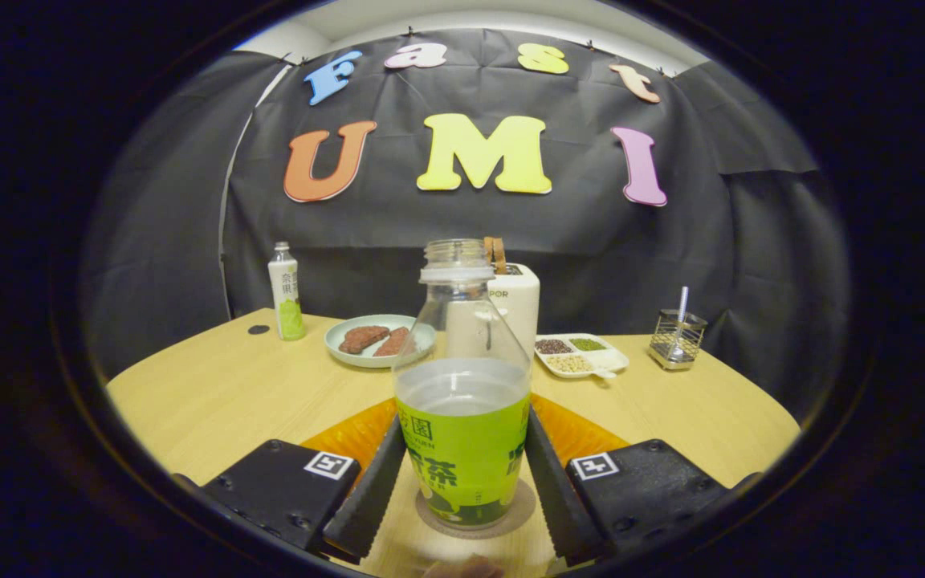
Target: Take the bottle from table, then pour the juice into the cup, finally place the bottle on the coaster
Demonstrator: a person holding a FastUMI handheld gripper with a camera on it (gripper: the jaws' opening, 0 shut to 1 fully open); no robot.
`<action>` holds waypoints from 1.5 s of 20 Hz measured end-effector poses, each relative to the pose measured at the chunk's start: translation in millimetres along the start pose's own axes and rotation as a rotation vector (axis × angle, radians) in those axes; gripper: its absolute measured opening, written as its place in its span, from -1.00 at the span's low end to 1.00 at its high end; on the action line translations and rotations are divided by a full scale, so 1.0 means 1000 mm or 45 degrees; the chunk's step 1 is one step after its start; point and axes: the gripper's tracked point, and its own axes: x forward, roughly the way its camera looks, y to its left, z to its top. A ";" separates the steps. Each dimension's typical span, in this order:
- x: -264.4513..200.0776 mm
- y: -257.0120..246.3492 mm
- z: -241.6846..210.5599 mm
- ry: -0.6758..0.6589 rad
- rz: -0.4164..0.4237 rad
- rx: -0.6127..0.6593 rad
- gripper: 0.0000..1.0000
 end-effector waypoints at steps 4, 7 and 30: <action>-0.004 -0.001 0.003 0.006 -0.017 -0.026 0.78; -0.008 0.001 0.009 -0.013 -0.010 -0.017 0.88; -0.081 -0.011 0.032 -0.118 -0.067 0.111 0.98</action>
